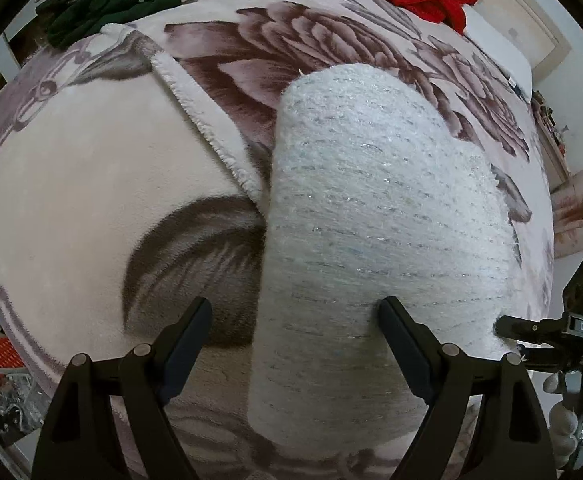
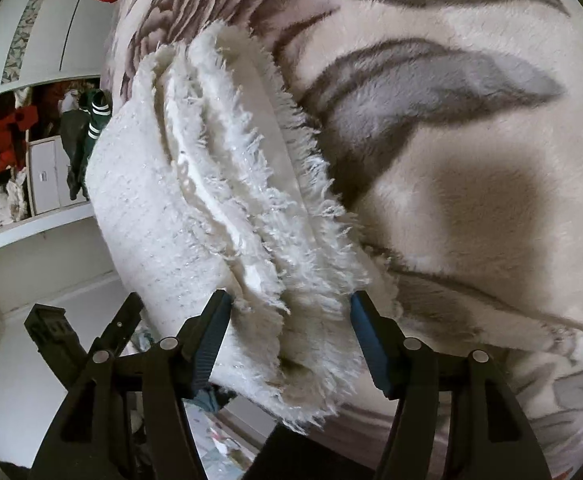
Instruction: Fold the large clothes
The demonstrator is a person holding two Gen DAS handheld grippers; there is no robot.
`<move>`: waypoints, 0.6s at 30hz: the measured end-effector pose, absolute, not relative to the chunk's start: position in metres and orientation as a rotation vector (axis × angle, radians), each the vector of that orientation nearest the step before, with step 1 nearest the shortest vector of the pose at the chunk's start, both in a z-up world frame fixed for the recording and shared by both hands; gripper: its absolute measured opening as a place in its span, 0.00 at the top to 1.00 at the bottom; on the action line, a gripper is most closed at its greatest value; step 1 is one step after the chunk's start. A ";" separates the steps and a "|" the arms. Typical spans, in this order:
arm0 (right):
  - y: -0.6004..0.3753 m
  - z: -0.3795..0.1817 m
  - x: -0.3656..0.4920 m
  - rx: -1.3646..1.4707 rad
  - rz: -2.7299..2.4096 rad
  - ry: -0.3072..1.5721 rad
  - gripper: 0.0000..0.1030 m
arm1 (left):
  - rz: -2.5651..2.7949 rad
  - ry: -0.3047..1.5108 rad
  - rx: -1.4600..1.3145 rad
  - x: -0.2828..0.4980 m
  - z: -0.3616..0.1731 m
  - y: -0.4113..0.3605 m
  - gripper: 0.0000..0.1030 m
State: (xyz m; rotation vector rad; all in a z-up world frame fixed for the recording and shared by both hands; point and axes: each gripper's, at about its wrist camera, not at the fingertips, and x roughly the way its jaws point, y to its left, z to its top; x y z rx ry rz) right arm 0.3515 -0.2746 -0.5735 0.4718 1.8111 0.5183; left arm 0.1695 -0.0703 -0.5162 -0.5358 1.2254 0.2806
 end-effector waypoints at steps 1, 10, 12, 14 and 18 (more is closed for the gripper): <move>-0.274 -0.574 0.350 0.473 0.521 1.806 0.37 | 0.282 1.226 -0.538 0.170 -0.516 -0.071 0.16; -0.242 -0.559 0.334 0.295 0.557 1.745 0.69 | 0.283 1.222 -0.553 0.169 -0.517 -0.072 0.16; -0.242 -0.545 0.330 0.281 0.548 1.709 0.74 | 0.278 1.221 -0.562 0.169 -0.517 -0.071 0.16; -0.245 -0.525 0.326 0.308 0.529 1.674 0.75 | 0.265 1.215 -0.575 0.169 -0.517 -0.070 0.16; -0.253 -0.492 0.322 0.311 0.499 1.592 0.76 | 0.232 1.216 -0.597 0.172 -0.519 -0.072 0.15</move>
